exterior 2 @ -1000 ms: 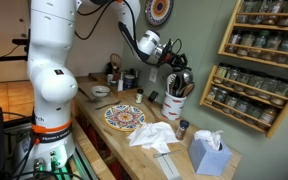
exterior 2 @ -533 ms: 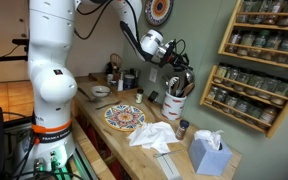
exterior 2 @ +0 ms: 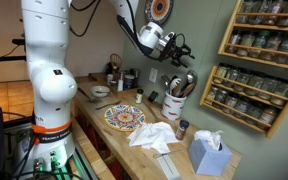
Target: Put the silver ladle with a wooden handle in the white bucket
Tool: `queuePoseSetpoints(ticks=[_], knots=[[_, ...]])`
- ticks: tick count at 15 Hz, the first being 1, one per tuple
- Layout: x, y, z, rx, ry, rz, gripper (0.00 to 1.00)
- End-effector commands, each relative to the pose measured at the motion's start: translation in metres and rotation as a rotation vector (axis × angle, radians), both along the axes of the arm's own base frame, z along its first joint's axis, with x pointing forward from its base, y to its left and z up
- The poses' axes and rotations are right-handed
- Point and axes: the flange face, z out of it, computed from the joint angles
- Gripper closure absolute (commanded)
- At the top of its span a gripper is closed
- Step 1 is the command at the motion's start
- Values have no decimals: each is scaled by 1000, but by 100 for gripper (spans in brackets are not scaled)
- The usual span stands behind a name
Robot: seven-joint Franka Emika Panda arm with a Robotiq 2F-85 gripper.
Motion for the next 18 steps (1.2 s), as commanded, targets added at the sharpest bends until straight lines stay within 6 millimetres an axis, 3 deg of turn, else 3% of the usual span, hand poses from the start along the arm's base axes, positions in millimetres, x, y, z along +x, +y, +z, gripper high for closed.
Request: queuePoseSetpoints(ticks=[1, 10, 13, 18], knots=[[-33, 1, 18, 89, 38, -32, 0], [-109, 20, 41, 426, 370, -52, 0], [-133, 25, 37, 582, 457, -85, 0], [-160, 37, 8, 870, 453, -193, 0]])
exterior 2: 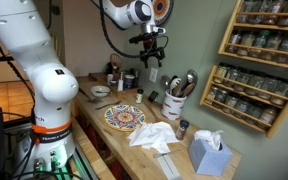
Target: Put the silver ladle with a wooden handle in the white bucket
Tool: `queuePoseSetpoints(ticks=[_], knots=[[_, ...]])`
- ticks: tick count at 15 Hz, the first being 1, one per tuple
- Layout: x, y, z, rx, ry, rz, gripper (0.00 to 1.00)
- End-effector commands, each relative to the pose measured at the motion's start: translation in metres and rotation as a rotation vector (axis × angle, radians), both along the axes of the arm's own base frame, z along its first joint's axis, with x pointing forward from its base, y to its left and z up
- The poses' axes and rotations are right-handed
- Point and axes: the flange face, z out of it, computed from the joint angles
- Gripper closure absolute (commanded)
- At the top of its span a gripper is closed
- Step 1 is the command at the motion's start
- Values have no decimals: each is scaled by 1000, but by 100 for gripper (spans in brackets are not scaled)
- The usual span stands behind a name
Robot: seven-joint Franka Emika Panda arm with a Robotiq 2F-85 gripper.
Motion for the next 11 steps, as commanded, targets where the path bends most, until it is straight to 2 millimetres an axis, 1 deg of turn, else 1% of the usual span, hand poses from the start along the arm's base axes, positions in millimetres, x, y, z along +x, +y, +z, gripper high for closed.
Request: queuePoseSetpoints(ticks=[1, 4, 6, 7, 9, 11], knots=[[-27, 7, -24, 157, 8, -128, 0], [-45, 12, -43, 226, -20, -167, 0], [-59, 10, -56, 233, 18, -151, 0], [-37, 12, -47, 202, 21, -148, 0], [-48, 11, -54, 206, 33, -153, 0], [-52, 10, -54, 208, 30, -153, 0]])
